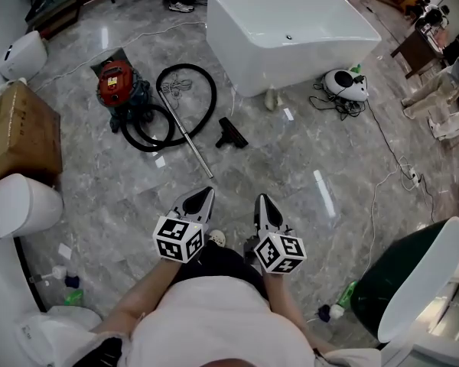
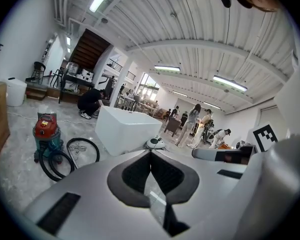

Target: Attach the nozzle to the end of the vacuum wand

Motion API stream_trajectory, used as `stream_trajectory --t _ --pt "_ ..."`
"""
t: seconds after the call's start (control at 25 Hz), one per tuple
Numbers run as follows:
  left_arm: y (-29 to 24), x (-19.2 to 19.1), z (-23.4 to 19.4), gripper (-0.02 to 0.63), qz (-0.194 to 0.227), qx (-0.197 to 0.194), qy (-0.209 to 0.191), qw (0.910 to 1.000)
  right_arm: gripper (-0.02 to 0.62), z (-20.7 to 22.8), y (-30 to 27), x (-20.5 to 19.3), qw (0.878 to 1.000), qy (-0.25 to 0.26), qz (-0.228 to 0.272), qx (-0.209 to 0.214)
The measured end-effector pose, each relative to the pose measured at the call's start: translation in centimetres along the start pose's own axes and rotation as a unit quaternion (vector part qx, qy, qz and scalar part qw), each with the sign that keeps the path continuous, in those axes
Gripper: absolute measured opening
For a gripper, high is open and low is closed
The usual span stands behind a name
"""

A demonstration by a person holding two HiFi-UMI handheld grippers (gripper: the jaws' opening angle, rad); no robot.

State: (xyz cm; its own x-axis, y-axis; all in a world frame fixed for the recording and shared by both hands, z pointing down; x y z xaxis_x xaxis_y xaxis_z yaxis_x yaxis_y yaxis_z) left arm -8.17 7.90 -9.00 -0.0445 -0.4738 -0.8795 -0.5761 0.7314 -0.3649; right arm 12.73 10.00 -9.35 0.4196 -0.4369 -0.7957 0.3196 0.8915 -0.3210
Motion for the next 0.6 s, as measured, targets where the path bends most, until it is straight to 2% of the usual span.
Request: stream_trajectory --t 0.32,0.6 --pt "-0.5 0.0 -0.1 0.009 0.001 0.016 0.007 0.9998 0.015 0.8 -1.4 0.1 1.0 -0.008 -0.005 0.011" --pt "-0.9 0.7 -0.9 0.009 -0.006 0.017 0.006 0.9998 0.015 0.5 -2.0 -0.3 1.0 -0.021 -0.011 0.002"
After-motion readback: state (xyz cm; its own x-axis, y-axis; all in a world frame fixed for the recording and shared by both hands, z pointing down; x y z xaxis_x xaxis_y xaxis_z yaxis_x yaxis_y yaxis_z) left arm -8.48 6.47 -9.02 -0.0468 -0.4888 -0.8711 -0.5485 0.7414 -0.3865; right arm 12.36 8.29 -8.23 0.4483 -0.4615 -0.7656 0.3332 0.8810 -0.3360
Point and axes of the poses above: the fingertips, and each gripper's own axes: y backward along the fingers, z to its right, x out of its top, the point moved 8 cm from there along y, backward along the fingers, and after that the axes turned 5 degrees about -y, right-handed, at the moved point
